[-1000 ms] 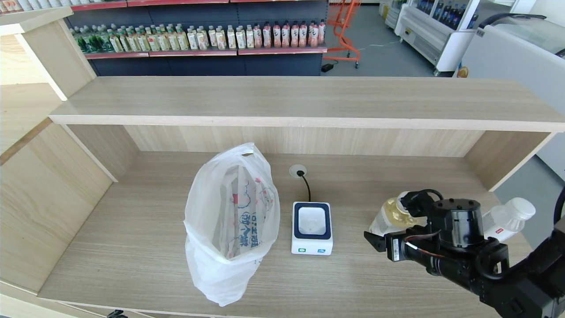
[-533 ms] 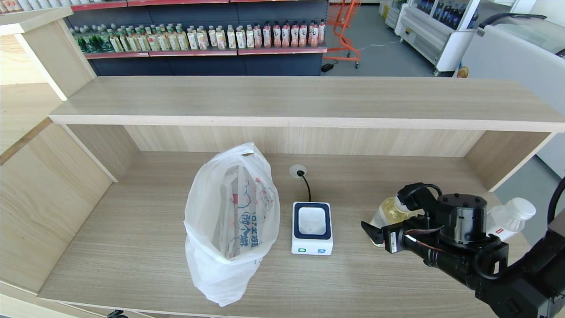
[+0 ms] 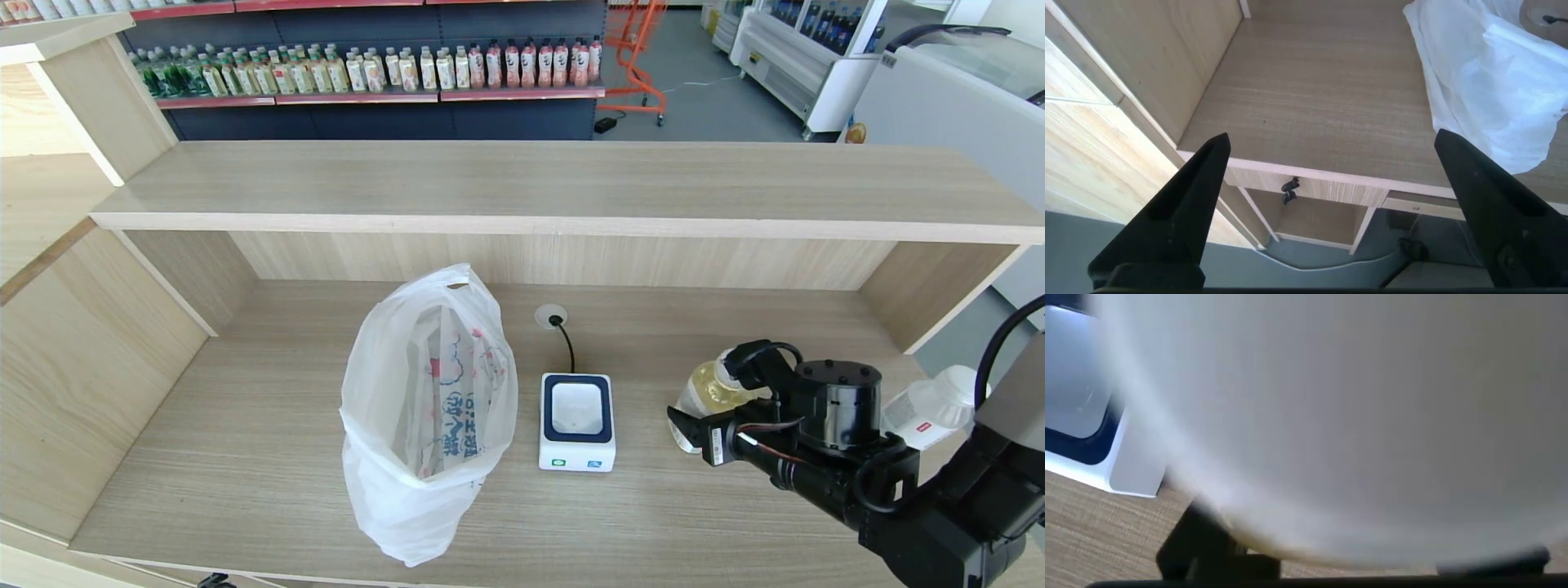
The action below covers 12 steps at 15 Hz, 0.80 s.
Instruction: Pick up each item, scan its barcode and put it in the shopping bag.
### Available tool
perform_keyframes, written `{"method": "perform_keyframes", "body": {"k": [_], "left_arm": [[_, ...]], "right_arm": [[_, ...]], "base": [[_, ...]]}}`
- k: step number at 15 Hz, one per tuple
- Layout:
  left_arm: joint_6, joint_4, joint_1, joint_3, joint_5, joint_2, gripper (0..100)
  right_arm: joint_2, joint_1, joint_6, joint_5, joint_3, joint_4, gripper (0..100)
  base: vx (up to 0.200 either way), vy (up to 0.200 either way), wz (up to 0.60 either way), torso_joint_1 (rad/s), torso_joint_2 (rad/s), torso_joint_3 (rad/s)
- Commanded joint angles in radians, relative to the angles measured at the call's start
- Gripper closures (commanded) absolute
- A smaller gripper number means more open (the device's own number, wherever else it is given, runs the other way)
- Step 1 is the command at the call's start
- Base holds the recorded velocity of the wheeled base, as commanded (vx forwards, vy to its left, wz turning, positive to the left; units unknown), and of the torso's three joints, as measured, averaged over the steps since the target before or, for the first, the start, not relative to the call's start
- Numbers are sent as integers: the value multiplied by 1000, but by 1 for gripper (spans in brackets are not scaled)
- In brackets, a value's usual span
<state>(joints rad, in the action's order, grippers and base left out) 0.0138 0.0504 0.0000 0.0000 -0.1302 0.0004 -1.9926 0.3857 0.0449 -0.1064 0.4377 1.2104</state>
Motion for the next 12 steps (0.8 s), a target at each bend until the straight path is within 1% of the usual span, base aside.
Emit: {"method": "perform_keyframes", "body": {"k": [1,3,5,8,10,11,12], "left_arm": [[0,0,0,0,0,0,0],[0,0,0,0,0,1,0],[0,0,0,0,0,1,0],[0,0,0,0,0,0,0],[0,0,0,0,0,0,0],[0,0,0,0,0,0,0],[0,0,0,0,0,1,0]], "right_arm": [[-22,-7,9,1,38,3,100],[-26,-7,35,-1,82,1,100],[-38,-7,84,-3,99,1,100],[-32,-8,139,-1,65,26,100],[1,-16,115,8,70,46,100],[95,-19,46,68,78,15,100],[218,-38,-16,157,84,-111,100]], "base": [[0,0,0,0,0,0],[0,0,0,0,0,0],[0,0,0,0,0,0],[0,0,0,0,0,0],[0,0,0,0,0,0],[0,0,0,0,0,0],[0,0,0,0,0,0]]}}
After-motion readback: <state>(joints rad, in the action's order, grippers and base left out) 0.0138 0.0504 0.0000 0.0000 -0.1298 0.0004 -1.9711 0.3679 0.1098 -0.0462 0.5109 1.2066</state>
